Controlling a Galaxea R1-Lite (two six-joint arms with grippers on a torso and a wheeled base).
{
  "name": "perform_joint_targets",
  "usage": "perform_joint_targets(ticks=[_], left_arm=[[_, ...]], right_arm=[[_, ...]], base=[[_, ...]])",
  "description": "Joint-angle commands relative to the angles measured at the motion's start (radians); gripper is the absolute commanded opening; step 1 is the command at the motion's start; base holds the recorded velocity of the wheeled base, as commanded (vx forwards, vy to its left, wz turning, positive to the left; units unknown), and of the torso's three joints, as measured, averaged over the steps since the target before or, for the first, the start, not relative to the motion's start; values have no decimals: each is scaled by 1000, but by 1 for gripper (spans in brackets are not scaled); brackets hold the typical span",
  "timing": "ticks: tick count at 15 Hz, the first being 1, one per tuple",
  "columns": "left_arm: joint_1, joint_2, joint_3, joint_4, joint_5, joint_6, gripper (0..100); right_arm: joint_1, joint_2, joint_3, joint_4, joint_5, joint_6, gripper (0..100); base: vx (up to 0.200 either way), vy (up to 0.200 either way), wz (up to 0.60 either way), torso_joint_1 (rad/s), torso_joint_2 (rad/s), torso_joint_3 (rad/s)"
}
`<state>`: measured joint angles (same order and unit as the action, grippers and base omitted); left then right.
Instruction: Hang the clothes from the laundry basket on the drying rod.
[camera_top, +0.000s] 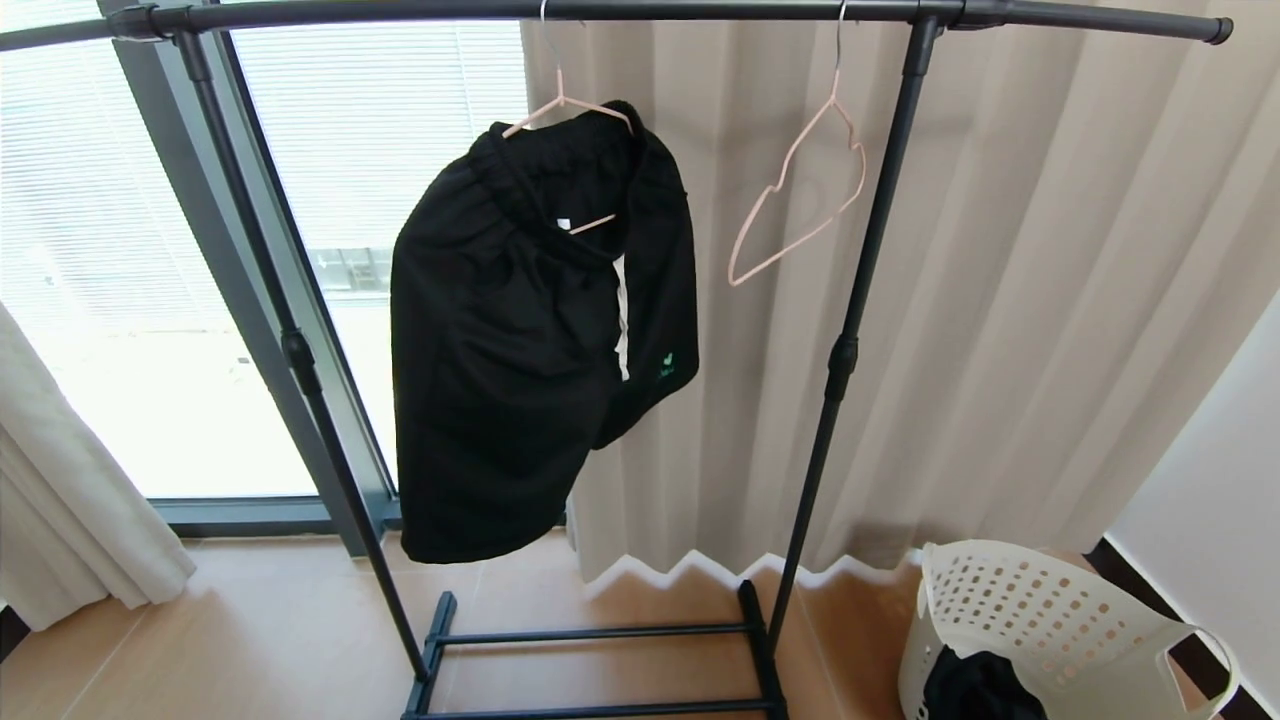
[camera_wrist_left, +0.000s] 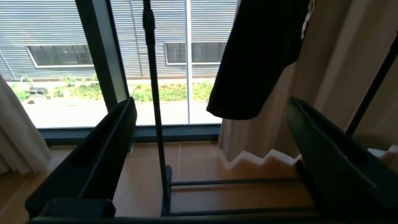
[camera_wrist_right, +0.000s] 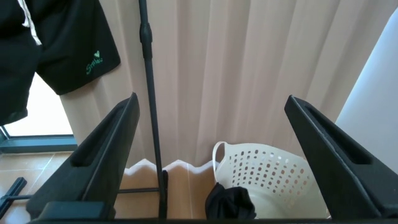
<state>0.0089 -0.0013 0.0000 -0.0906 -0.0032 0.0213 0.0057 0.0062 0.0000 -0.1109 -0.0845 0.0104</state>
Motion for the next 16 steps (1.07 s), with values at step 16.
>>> perform_joint_targets(ticks=[16], left_arm=[[0, 1, 0, -1, 2, -1, 100]], right_arm=[[0, 1, 0, -1, 0, 2, 100]], base=[[0, 0, 0, -40, 212, 170]])
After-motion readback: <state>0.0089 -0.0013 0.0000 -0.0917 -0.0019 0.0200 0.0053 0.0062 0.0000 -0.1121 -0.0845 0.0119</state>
